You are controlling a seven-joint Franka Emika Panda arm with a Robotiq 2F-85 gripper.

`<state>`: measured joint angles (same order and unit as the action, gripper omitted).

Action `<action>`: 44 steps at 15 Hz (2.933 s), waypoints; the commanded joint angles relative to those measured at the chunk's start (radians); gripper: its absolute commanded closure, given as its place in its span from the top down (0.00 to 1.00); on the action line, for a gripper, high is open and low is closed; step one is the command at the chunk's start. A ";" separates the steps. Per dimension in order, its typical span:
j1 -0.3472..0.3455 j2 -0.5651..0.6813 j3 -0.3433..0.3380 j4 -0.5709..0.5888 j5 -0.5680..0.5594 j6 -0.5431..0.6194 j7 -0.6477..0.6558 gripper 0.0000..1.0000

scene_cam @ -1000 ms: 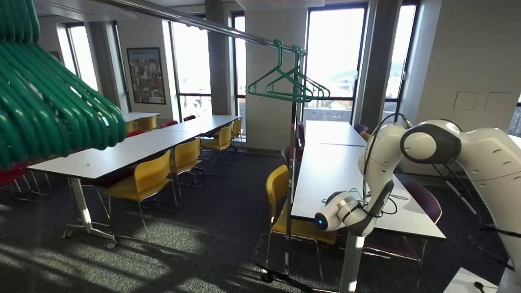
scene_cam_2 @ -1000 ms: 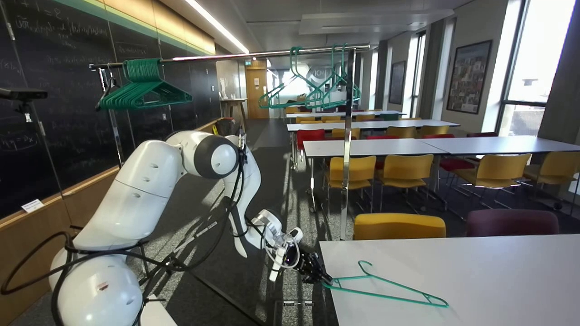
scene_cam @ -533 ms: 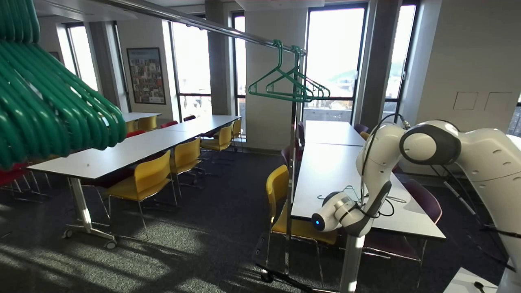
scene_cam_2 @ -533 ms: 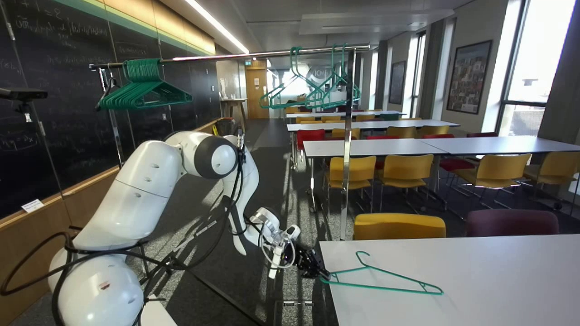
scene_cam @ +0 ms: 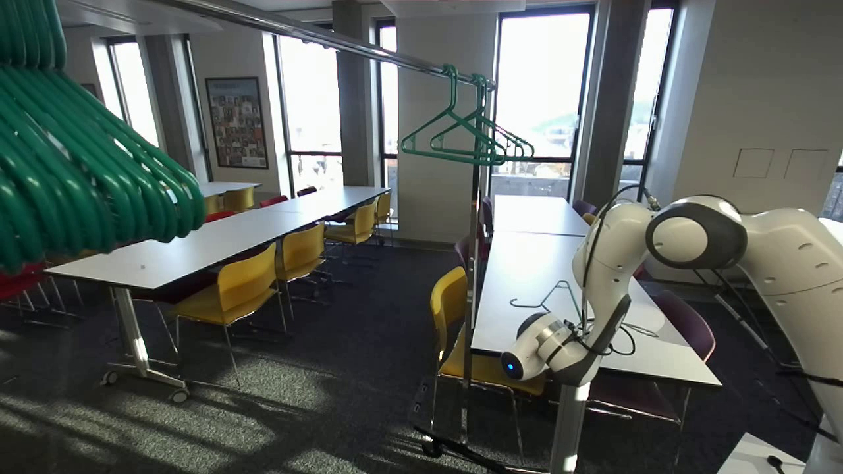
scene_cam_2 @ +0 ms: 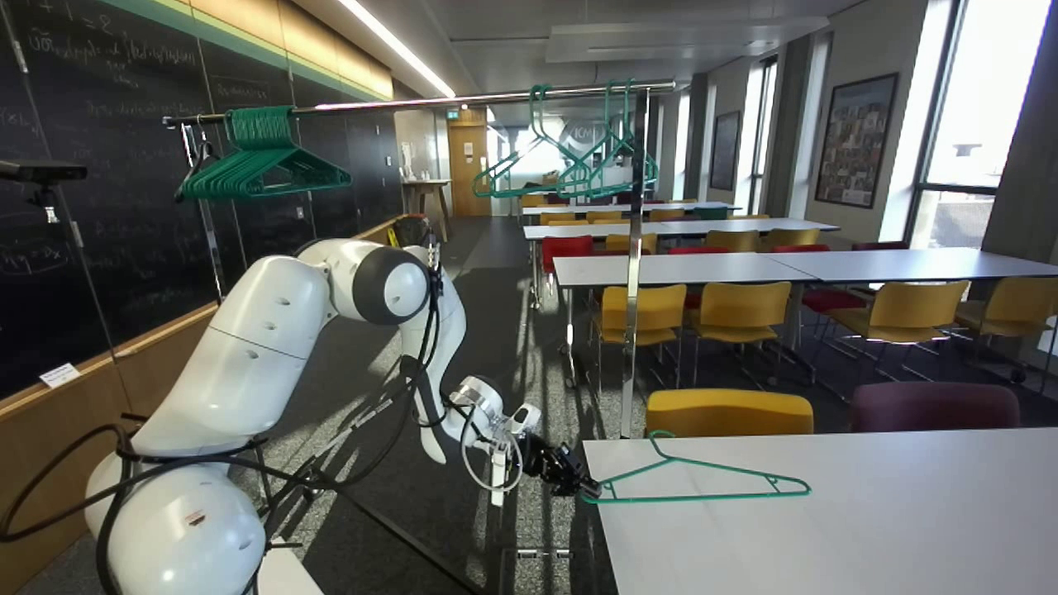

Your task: Put the coat hanger on the table

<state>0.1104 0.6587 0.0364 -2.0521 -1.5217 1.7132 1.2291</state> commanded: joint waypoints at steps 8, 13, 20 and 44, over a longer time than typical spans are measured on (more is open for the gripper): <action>-0.023 0.081 0.005 0.070 -0.034 -0.070 0.001 0.02; -0.042 0.017 0.018 0.011 -0.167 0.118 -0.005 0.02; -0.077 0.024 0.009 0.020 -0.243 0.232 -0.016 0.02; -0.206 -0.386 0.063 -0.203 0.162 0.698 -0.199 1.00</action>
<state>-0.0362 0.4494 0.1072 -2.1567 -1.4882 2.2759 1.1353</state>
